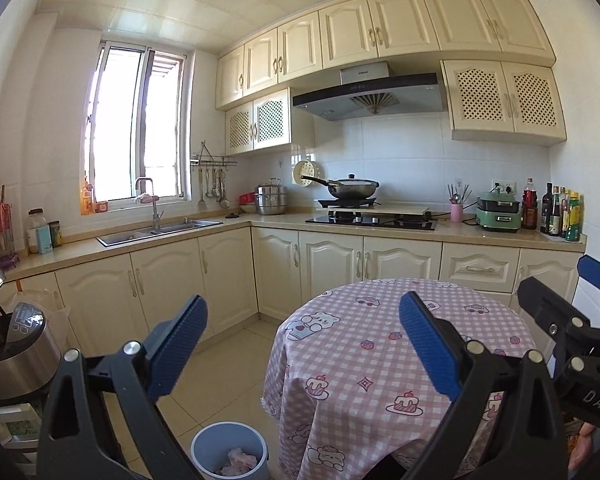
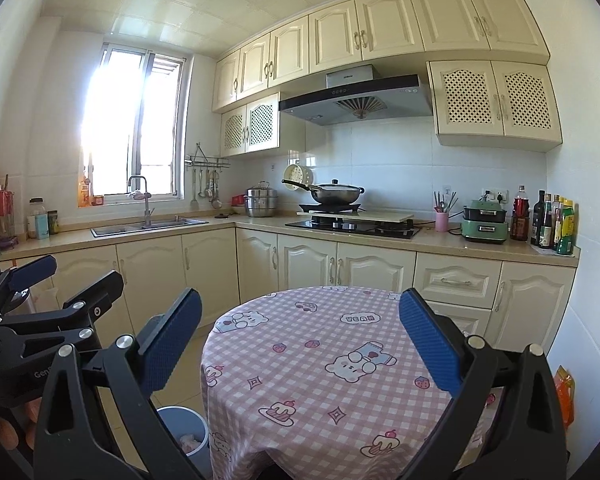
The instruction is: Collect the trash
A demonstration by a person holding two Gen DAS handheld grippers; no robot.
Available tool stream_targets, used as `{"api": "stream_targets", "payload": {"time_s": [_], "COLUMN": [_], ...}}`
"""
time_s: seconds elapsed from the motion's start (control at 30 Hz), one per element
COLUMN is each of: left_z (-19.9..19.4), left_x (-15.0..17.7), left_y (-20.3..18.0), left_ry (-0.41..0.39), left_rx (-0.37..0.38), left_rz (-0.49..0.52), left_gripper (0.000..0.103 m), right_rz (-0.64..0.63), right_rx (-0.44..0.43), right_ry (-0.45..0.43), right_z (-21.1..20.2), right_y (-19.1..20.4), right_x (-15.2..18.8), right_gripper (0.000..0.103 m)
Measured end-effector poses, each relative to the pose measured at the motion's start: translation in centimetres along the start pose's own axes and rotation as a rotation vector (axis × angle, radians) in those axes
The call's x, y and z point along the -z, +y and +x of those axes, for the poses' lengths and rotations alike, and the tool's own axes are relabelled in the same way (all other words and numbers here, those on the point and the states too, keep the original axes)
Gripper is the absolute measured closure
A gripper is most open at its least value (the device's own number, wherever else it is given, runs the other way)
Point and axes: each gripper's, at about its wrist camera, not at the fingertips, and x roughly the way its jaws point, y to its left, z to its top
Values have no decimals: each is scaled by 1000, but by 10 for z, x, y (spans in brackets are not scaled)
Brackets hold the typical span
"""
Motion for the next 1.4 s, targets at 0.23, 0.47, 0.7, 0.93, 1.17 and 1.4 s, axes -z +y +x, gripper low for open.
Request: {"api": "stream_targets", "payload": {"time_s": [0.23,0.47,0.7,0.93,1.17,1.4], "left_z": [1,3,5,5,5,5], "left_x": [1,4,4,7,7,7], "left_y": [2,6,7,7,7,6], "left_ry": [5,11,14,14,15,17], "left_rx": [-8,-8,-7,-2,-3,-4], "left_rz": [-7,-12,-13,-16,-14,-15], "left_gripper": [8,8,8,8,8,8], "right_rz": [2,1,2,1,0,-4], "right_rx": [-6,-15,-19,-19,-21,-22], "right_ry": [6,14,17,18,20,18], "right_z": [0,0,0,0,0,0], "right_y": [3,5,5,5,5,6], "right_x": [0,2,2,2,3,2], "right_gripper": [8,8,8,8,8,8]}}
